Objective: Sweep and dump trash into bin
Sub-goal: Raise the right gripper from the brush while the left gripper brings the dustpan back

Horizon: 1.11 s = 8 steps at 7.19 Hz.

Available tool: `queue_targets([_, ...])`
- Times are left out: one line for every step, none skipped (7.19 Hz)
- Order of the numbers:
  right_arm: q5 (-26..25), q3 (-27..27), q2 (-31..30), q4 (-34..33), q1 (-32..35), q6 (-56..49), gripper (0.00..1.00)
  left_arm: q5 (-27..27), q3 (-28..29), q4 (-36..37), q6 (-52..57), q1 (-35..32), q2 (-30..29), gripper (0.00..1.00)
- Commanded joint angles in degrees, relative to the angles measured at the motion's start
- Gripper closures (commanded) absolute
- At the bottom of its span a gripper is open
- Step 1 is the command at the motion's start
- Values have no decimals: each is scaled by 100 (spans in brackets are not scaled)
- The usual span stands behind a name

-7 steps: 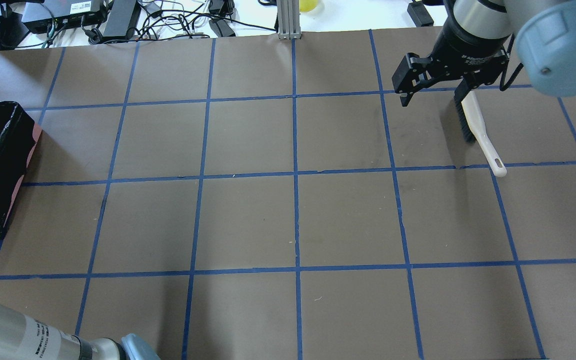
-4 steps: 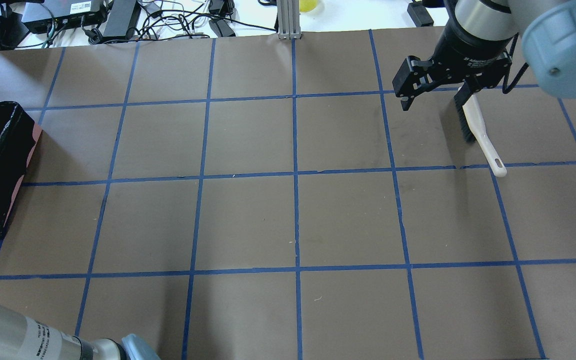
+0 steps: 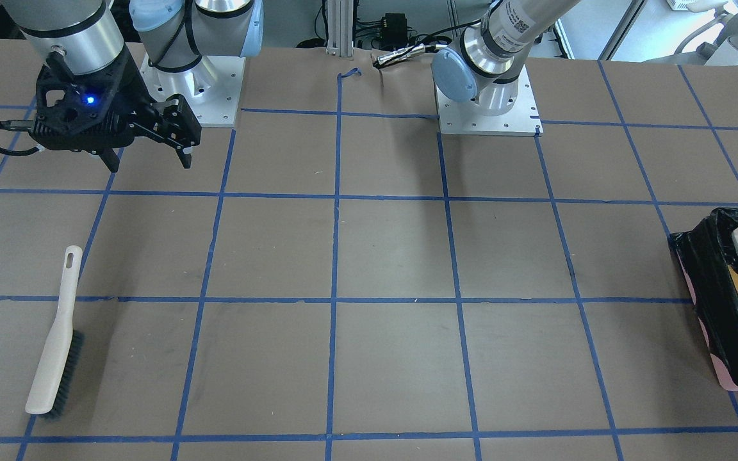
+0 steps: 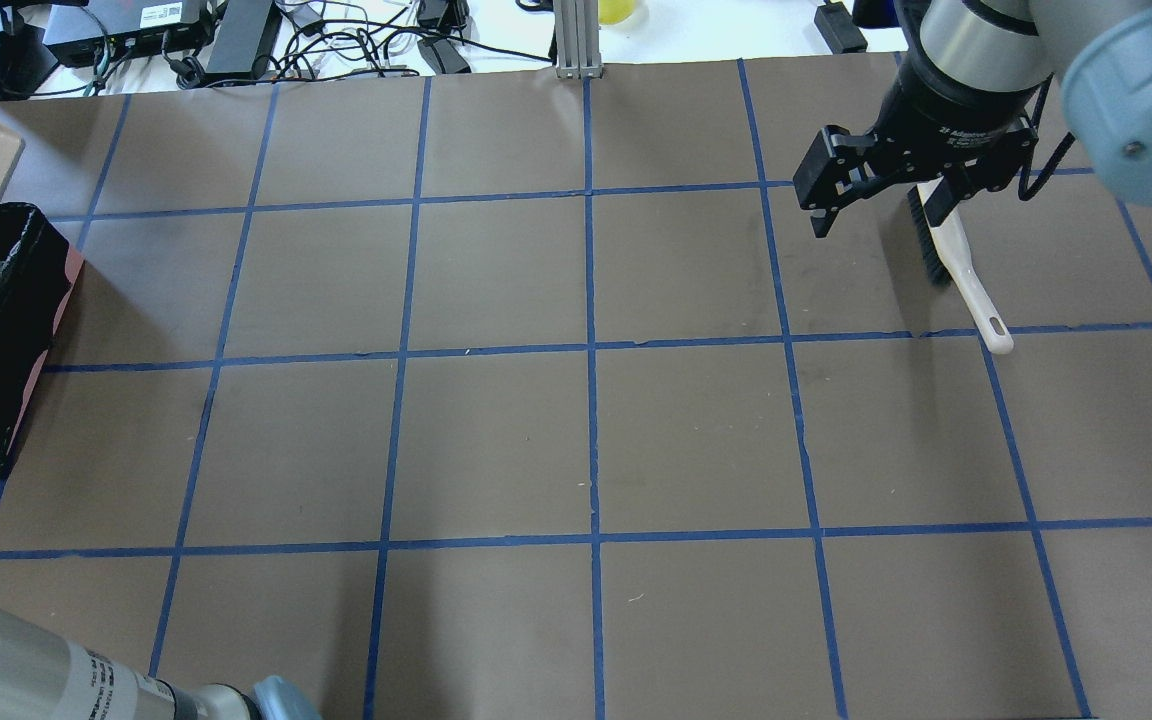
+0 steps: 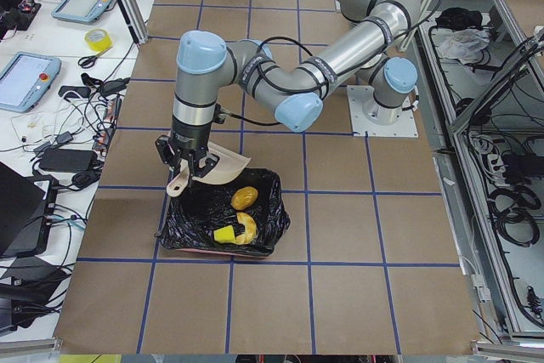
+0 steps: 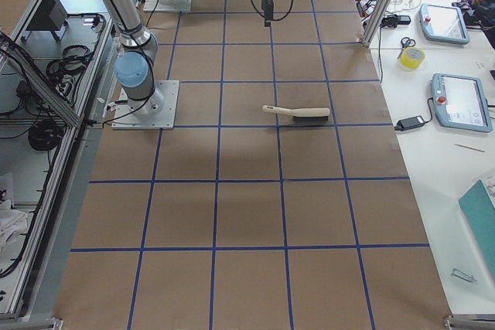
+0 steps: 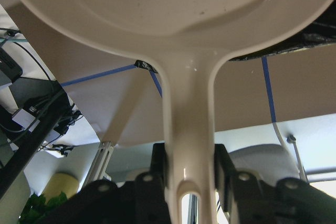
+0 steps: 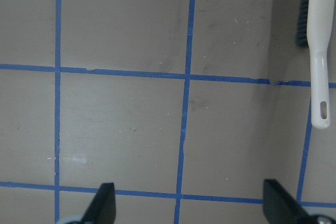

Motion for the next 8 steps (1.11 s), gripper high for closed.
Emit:
queue_targets([-22, 8, -22, 54, 0, 20, 0, -41, -19, -1171, -1274, -715, 182, 100])
queue_targets([-13, 17, -39, 63, 0, 37, 0, -41, -89, -1453, -1906, -1162, 182, 100])
queue_targets([-13, 17, -31, 63, 0, 29, 0, -41, -98, -1691, -2513, -1576, 69, 100])
queue_targets([-4, 17, -39, 54, 0, 29, 0, -58, -185, -1771, -2875, -1954, -1, 100])
queue_targets([-21, 25, -31, 54, 0, 37, 0, -41, -447, -1711, -3462, -2410, -46, 100])
queue_targets([-22, 34, -31, 46, 0, 29, 0, -41, -789, -1624, -4155, -2772, -55, 100])
queue_targets([-30, 43, -31, 45, 0, 37, 0, -41, -1167, -1144, -4319, -2932, -98, 100])
queue_targets([-152, 52, -31, 45, -9, 11, 0, -162, -1614, -722, -4355, -2968, -177, 100])
